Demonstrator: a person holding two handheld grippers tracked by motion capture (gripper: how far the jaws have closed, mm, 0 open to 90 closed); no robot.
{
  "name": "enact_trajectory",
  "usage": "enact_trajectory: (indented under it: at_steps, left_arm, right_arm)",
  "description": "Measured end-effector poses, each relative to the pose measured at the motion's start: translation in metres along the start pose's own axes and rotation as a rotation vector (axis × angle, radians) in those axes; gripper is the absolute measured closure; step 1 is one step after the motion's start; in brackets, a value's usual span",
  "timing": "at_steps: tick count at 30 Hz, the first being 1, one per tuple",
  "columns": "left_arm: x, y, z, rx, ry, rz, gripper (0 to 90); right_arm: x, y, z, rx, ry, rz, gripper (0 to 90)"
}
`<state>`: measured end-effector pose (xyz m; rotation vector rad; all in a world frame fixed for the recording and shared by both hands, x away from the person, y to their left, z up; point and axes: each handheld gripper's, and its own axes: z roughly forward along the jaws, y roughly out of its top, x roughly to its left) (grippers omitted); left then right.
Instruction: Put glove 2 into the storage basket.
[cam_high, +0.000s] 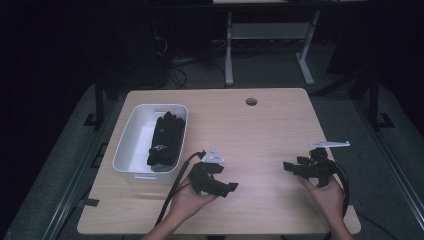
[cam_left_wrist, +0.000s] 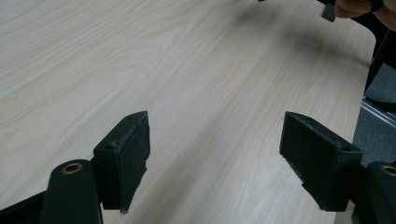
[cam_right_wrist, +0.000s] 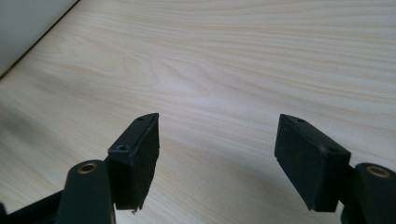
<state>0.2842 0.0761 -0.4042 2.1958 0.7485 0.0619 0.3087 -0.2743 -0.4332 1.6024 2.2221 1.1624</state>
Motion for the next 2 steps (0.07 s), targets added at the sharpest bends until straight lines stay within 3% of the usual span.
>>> enact_trajectory:
  at_steps: [2]
  left_arm:
    - [-0.0003, -0.0004, 0.0001, 0.002, 0.002, 0.004, 24.1]
  right_arm:
    - [0.0012, -0.0005, -0.0006, 0.001, -0.001, 0.002, 30.3]
